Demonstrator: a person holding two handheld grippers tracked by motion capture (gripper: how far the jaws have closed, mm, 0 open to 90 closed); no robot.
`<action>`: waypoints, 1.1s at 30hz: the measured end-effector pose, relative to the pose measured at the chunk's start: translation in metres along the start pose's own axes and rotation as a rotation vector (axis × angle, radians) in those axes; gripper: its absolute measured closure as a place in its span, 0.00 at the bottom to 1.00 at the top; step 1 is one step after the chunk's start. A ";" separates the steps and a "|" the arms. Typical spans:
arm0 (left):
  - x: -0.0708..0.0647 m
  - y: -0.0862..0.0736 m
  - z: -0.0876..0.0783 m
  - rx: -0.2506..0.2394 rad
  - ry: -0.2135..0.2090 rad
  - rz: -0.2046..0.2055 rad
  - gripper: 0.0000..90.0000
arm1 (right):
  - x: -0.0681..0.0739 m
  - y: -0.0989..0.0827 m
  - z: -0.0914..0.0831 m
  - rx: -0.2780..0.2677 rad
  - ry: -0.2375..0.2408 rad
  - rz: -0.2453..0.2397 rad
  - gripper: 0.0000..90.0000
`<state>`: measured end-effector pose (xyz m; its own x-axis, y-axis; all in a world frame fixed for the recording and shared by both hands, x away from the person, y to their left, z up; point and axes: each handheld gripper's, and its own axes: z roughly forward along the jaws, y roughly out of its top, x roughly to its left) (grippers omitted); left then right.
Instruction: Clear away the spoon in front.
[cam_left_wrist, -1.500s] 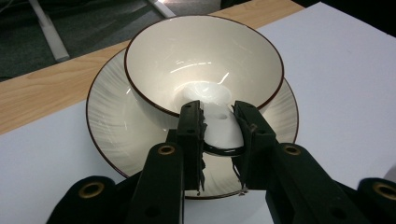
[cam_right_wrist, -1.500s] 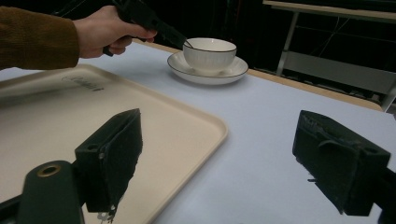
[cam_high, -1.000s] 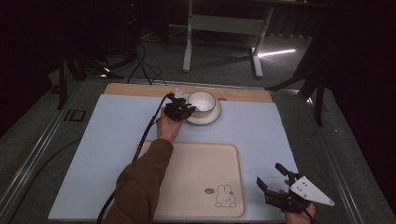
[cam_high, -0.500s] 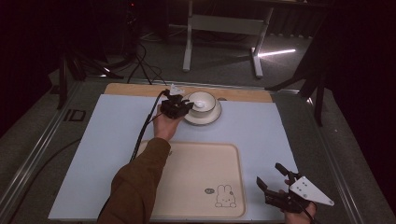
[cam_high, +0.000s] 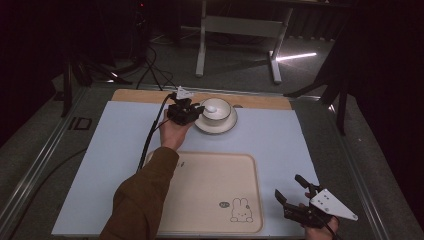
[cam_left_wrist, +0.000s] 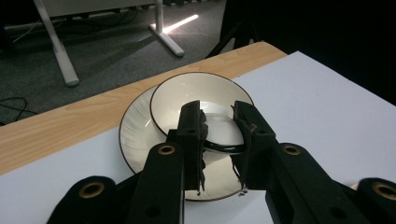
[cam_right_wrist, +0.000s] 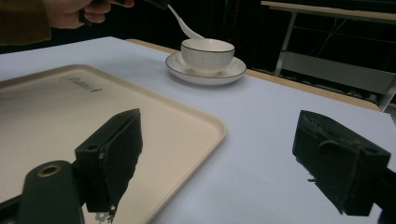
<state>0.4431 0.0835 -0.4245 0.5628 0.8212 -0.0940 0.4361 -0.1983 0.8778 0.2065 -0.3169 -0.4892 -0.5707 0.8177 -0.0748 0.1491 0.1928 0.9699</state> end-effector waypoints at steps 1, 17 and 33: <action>0.000 0.000 0.000 0.000 0.000 0.000 0.82 | 0.000 0.000 0.000 0.000 0.000 0.000 0.17; -0.004 0.009 -0.035 -0.036 0.029 0.005 0.82 | 0.000 0.000 0.000 0.003 0.000 -0.004 0.17; 0.008 -0.003 -0.068 -0.062 0.089 -0.004 0.82 | 0.001 0.000 0.000 0.007 -0.003 -0.006 0.17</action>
<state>0.3985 0.1268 -0.3960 0.4950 0.8669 -0.0583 0.3929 -0.1635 0.9049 0.2064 -0.3163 -0.4894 -0.5694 0.8180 -0.0817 0.1510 0.2017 0.9677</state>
